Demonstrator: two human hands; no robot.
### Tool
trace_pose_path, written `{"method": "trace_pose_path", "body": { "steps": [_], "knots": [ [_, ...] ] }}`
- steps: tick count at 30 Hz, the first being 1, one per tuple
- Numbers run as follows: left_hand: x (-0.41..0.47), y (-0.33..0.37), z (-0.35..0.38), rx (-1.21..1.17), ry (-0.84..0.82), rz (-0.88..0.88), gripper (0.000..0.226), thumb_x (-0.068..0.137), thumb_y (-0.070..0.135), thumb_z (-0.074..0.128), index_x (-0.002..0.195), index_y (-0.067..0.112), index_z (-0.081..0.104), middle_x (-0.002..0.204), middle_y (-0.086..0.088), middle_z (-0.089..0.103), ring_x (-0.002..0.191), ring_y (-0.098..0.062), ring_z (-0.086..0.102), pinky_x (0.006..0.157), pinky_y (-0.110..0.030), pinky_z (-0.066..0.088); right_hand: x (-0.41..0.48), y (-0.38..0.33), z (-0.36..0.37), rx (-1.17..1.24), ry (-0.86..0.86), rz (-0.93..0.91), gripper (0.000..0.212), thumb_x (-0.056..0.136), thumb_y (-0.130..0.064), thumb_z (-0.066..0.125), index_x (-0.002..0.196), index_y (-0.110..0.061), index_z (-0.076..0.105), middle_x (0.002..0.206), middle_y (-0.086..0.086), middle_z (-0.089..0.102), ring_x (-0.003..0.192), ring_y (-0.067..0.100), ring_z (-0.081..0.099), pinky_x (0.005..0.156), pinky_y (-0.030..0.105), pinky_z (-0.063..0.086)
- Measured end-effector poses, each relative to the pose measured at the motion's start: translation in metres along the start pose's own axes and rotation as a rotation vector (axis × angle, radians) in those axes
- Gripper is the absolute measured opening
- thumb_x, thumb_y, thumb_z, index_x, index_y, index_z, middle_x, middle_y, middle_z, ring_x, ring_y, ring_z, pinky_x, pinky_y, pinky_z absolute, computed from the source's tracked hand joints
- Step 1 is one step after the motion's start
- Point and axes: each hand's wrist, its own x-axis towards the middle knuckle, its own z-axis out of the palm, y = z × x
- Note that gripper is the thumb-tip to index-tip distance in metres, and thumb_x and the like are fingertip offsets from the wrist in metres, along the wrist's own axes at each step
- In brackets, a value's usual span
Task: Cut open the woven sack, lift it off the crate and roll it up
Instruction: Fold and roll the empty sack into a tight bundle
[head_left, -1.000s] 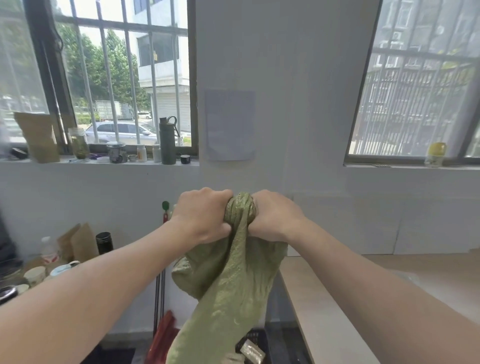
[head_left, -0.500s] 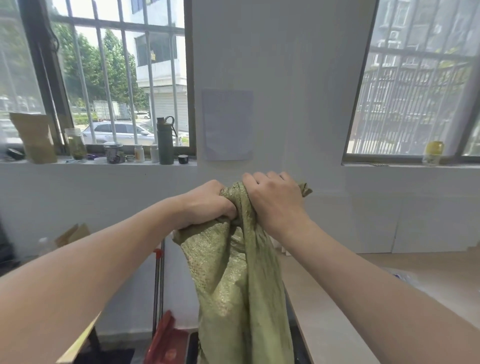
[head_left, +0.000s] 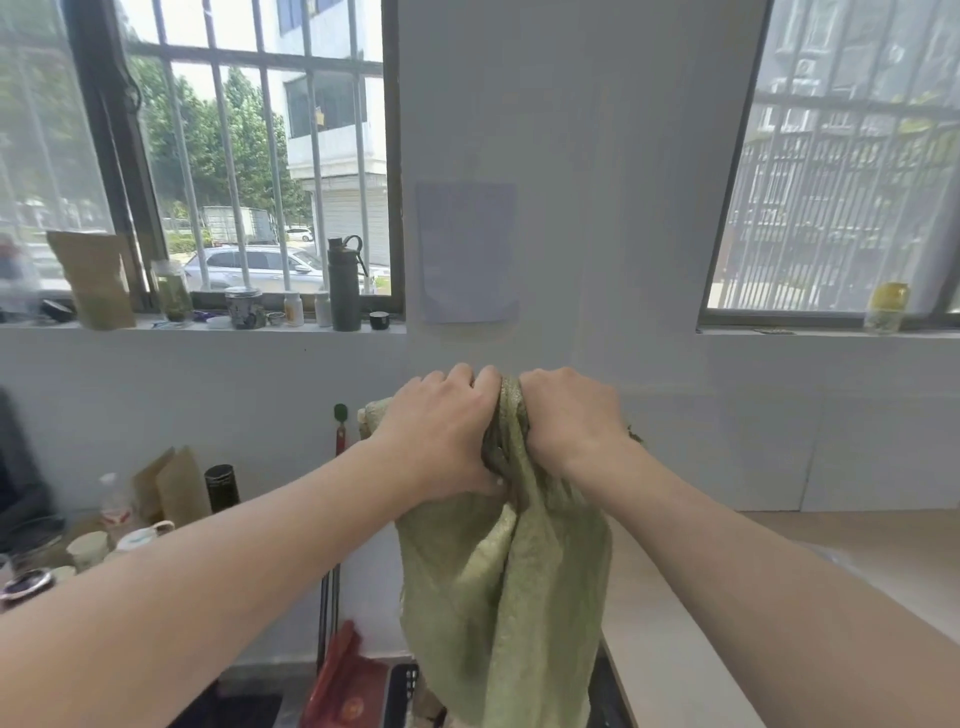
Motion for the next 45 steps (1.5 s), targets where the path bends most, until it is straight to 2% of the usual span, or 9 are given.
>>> {"method": "trace_pose_path", "body": {
  "steps": [5, 12, 17, 20, 27, 33, 35, 39, 45],
  "knots": [
    [0.001, -0.003, 0.007, 0.045, 0.131, -0.016, 0.044, 0.081, 0.053, 0.065, 0.093, 0.021, 0.035, 0.086, 0.002, 0.062, 0.076, -0.029, 0.066, 0.057, -0.034, 0.036, -0.005, -0.001, -0.004, 0.049, -0.070, -0.007, 0.013, 0.078, -0.012, 0.061, 0.085, -0.020, 0.054, 0.075, 0.000, 0.056, 0.070, 0.032, 0.056, 0.057, 0.034, 0.038],
    [0.007, -0.007, 0.002, -0.013, 0.054, -0.010, 0.028, 0.071, 0.040, 0.063, 0.090, 0.024, 0.051, 0.072, 0.005, 0.054, 0.066, -0.028, 0.053, 0.059, -0.032, 0.037, -0.011, 0.012, -0.015, 0.133, -0.116, -0.154, 0.024, 0.076, -0.020, 0.062, 0.095, -0.023, 0.047, 0.087, -0.003, 0.059, 0.084, 0.030, 0.060, 0.060, 0.034, 0.036],
    [0.012, -0.019, -0.004, -0.216, 0.036, -0.111, 0.018, 0.069, 0.040, 0.064, 0.080, 0.027, 0.061, 0.070, 0.006, 0.063, 0.070, -0.028, 0.062, 0.063, -0.033, 0.048, -0.017, 0.018, -0.026, 0.279, -0.161, -0.250, 0.083, 0.060, -0.051, 0.070, 0.137, -0.031, 0.045, 0.113, -0.005, 0.053, 0.109, 0.020, 0.049, 0.098, 0.041, 0.036],
    [0.014, -0.019, -0.012, -0.292, -0.021, -0.115, 0.016, 0.067, 0.038, 0.062, 0.074, 0.024, 0.060, 0.068, 0.004, 0.064, 0.068, -0.028, 0.063, 0.061, -0.033, 0.050, -0.018, 0.017, -0.026, 0.217, -0.149, -0.260, 0.100, 0.055, -0.057, 0.077, 0.143, -0.031, 0.038, 0.120, -0.006, 0.053, 0.115, 0.019, 0.049, 0.102, 0.042, 0.034],
    [0.012, -0.017, -0.032, -0.733, -0.296, -0.057, 0.018, 0.073, 0.025, 0.068, 0.076, 0.008, 0.068, 0.066, -0.004, 0.068, 0.060, -0.017, 0.063, 0.060, -0.037, 0.055, -0.024, 0.011, -0.023, -0.050, 0.171, -0.251, 0.044, 0.072, -0.023, 0.072, 0.107, -0.021, 0.047, 0.099, -0.001, 0.064, 0.093, 0.029, 0.063, 0.067, 0.034, 0.030],
    [-0.001, -0.017, -0.038, -0.783, -0.412, -0.038, 0.030, 0.075, 0.031, 0.078, 0.096, 0.013, 0.067, 0.079, 0.005, 0.071, 0.072, -0.015, 0.068, 0.068, -0.032, 0.059, -0.028, 0.003, -0.027, -0.027, 0.087, -0.158, 0.035, 0.073, -0.019, 0.069, 0.092, -0.022, 0.041, 0.080, -0.001, 0.056, 0.081, 0.033, 0.066, 0.059, 0.033, 0.035],
    [-0.008, -0.015, -0.039, -0.560, -0.373, -0.012, 0.057, 0.067, 0.054, 0.085, 0.107, 0.025, 0.057, 0.098, 0.009, 0.070, 0.091, -0.014, 0.068, 0.082, -0.038, 0.058, -0.026, 0.001, -0.025, 0.016, 0.035, -0.100, 0.028, 0.071, -0.018, 0.069, 0.089, -0.022, 0.048, 0.082, -0.002, 0.061, 0.083, 0.032, 0.067, 0.061, 0.033, 0.039],
    [-0.021, -0.001, -0.031, 0.019, -0.104, 0.029, 0.092, 0.053, 0.083, 0.079, 0.112, 0.023, 0.041, 0.108, 0.003, 0.061, 0.098, -0.023, 0.061, 0.079, -0.040, 0.053, -0.023, -0.003, -0.028, 0.123, -0.082, 0.047, 0.019, 0.064, -0.012, 0.068, 0.074, -0.021, 0.054, 0.072, -0.004, 0.061, 0.073, 0.027, 0.063, 0.056, 0.029, 0.041],
    [-0.027, 0.002, -0.018, 0.113, 0.192, -0.037, 0.052, 0.080, 0.053, 0.072, 0.106, 0.019, 0.044, 0.096, -0.002, 0.067, 0.085, -0.029, 0.067, 0.063, -0.034, 0.038, -0.022, -0.010, -0.037, 0.270, -0.192, 0.071, 0.009, 0.068, -0.011, 0.065, 0.069, -0.016, 0.057, 0.067, 0.000, 0.063, 0.061, 0.021, 0.060, 0.052, 0.026, 0.042]
  ]
}}
